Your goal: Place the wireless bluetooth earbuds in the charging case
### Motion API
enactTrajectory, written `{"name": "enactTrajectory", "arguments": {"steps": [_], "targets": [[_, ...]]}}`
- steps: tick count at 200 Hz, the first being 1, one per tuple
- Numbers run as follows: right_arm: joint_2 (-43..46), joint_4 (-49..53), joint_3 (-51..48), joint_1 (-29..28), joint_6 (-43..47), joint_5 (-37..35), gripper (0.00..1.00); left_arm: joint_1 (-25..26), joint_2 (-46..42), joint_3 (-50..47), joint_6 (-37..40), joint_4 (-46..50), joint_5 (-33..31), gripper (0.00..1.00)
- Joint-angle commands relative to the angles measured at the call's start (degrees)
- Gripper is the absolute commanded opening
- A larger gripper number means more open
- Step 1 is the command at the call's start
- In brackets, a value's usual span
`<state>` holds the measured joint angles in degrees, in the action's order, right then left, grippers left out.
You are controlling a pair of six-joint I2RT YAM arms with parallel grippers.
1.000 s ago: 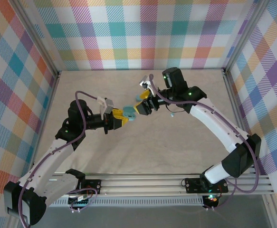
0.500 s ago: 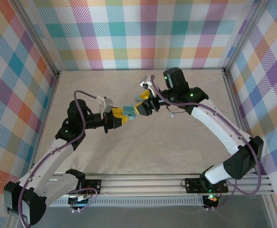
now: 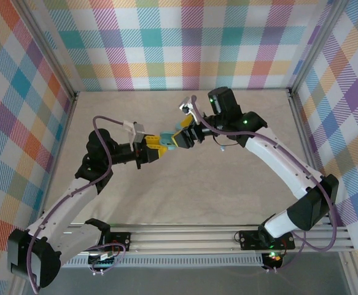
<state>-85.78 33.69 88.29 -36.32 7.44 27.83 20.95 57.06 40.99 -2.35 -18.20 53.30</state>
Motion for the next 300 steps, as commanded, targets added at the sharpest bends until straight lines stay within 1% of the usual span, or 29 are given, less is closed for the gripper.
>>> {"name": "enactTrajectory", "arguments": {"steps": [1, 43, 86, 109, 154, 196, 220, 234, 259, 283, 300], "targets": [[-2.0, 2.7, 3.3, 1.3, -4.0, -1.0, 0.77, 0.6, 0.4, -0.9, -2.0, -6.1, 2.8, 0.0], [-5.7, 3.6, 5.6, 4.9, -8.1, 5.2, 0.77, 0.6, 1.4, -1.7, -1.5, -8.4, 2.6, 0.0], [-6.5, 5.5, 9.1, 5.4, -8.4, 13.4, 0.77, 0.6, 4.8, 1.1, 0.2, -5.3, 2.1, 0.0], [-6.1, 6.6, 9.8, 5.4, -8.7, 14.4, 0.78, 0.6, 6.3, 2.5, 0.7, -3.2, 1.4, 0.0], [-6.1, 7.9, 10.2, 5.4, -8.5, 13.7, 0.78, 0.6, 8.1, 3.9, 0.8, -1.6, 0.5, 0.0], [-4.6, 7.5, 10.2, 6.2, -10.0, 9.8, 0.79, 0.6, 8.8, 4.3, 1.2, -0.8, -0.2, 0.0], [-3.1, 6.3, 9.3, 9.2, -13.8, 8.8, 0.79, 0.5, 9.6, 5.1, 2.0, 1.3, -0.9, 0.0], [-2.7, 6.5, 8.6, 11.4, -15.7, 6.9, 0.79, 0.4, 9.9, 5.4, 2.1, 1.4, -0.7, 0.0], [-2.8, 8.4, 6.9, 15.3, -17.9, 0.6, 0.78, 0.3, 10.3, 5.7, 2.3, 1.3, -0.6, 0.0], [-4.8, 10.4, 5.0, 17.1, -18.8, -6.6, 0.78, 0.3, 10.8, 6.1, 2.3, 1.4, -0.6, 0.0], [-7.4, 10.7, 3.0, 17.9, -20.4, -8.8, 0.78, 0.3, 11.1, 6.5, 2.4, 1.5, -0.4, 0.0]]}}
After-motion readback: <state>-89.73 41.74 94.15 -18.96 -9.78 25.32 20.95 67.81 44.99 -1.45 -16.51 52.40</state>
